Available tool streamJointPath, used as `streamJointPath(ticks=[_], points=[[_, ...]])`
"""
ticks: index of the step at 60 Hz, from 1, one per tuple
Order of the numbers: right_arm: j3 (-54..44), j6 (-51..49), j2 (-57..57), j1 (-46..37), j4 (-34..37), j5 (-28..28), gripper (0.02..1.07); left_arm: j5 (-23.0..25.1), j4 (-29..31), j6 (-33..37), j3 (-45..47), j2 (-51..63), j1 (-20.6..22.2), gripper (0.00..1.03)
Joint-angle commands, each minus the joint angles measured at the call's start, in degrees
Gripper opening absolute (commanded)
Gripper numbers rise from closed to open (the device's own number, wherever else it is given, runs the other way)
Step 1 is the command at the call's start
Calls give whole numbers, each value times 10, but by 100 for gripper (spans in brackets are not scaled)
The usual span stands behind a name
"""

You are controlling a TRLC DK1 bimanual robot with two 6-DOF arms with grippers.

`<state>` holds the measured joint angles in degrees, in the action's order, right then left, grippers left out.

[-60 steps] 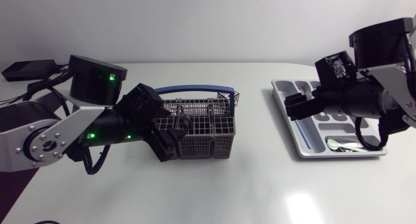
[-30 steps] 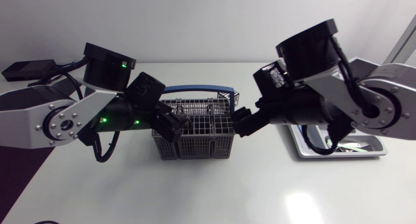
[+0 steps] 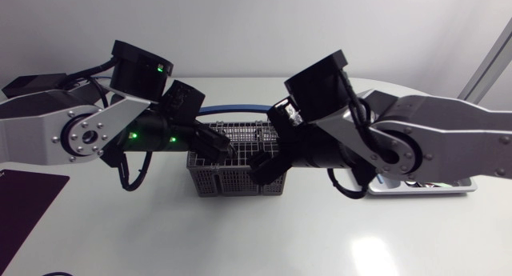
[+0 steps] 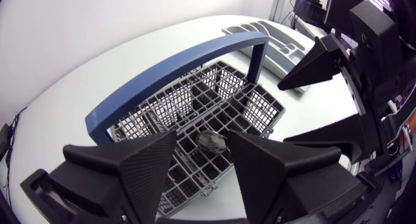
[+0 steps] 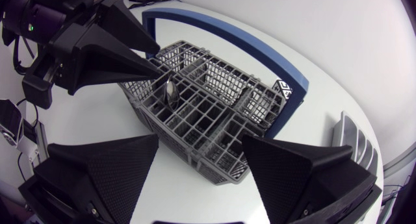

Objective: Transfer all utensils from the basket to the drawer tray.

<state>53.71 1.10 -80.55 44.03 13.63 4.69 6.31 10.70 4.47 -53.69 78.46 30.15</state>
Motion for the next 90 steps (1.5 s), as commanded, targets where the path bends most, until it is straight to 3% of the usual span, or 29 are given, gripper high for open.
streamJointPath(ticks=[1,11,30,77,90], points=[[18,11,-19,13,-13,5,88,-2,12,-13,-13,0,-9,54],[28,6,-45,19,-50,6,66,-2,20,-12,-4,-7,-26,55],[57,1,-110,28,-78,11,64,14,20,-3,15,-8,-49,55],[68,-6,-161,27,-132,40,59,35,4,17,45,-9,-61,55],[76,-4,-174,28,-140,40,41,48,2,25,54,-10,-61,55]])
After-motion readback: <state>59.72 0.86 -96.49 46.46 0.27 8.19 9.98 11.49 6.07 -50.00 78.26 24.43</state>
